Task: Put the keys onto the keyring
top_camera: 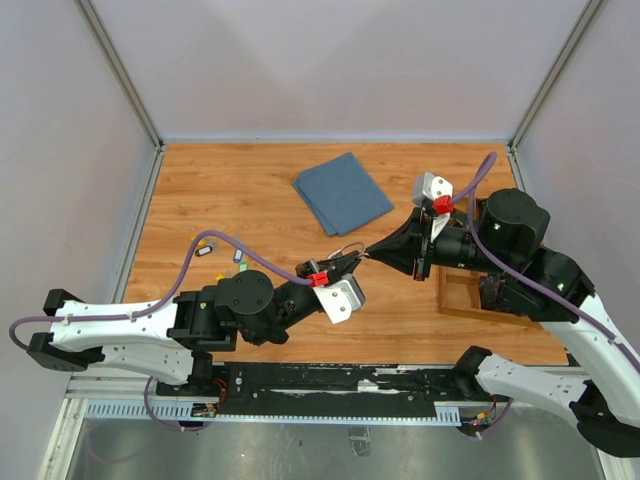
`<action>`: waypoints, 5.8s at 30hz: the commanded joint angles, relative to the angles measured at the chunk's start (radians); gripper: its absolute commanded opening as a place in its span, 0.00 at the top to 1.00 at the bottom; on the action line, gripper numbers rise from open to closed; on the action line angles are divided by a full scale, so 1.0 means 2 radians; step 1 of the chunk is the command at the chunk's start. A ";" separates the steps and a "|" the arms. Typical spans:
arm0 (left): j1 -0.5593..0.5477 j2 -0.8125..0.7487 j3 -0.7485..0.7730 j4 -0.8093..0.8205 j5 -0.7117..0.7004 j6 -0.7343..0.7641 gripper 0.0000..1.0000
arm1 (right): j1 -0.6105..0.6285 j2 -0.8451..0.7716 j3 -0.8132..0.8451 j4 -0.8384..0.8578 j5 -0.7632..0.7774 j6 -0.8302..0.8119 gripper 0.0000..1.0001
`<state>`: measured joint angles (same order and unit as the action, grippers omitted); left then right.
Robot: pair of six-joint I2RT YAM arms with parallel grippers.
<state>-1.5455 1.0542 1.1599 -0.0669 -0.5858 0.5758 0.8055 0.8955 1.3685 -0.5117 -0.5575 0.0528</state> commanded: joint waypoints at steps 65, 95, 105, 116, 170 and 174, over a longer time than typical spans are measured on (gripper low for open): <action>0.003 0.008 0.025 -0.027 0.015 -0.023 0.99 | 0.005 -0.113 -0.108 0.075 -0.019 -0.253 0.55; 0.003 0.024 0.028 -0.024 -0.023 -0.011 1.00 | 0.005 -0.094 -0.093 0.066 -0.038 -0.241 0.61; 0.003 0.015 0.010 0.009 -0.067 0.023 0.99 | 0.005 -0.050 -0.023 0.014 0.134 0.047 0.61; 0.003 0.013 0.008 0.015 -0.071 0.026 0.99 | 0.006 -0.001 0.023 -0.030 0.087 0.136 0.64; 0.003 -0.002 -0.007 0.036 -0.059 0.018 0.79 | 0.006 0.028 0.013 0.023 -0.016 0.141 1.00; 0.003 -0.005 -0.010 0.038 -0.064 0.018 0.78 | 0.006 0.024 0.014 0.023 -0.011 0.139 1.00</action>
<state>-1.5440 1.0702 1.1481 -0.0521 -0.7025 0.6060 0.8055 0.9627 1.3773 -0.4934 -0.5579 0.3187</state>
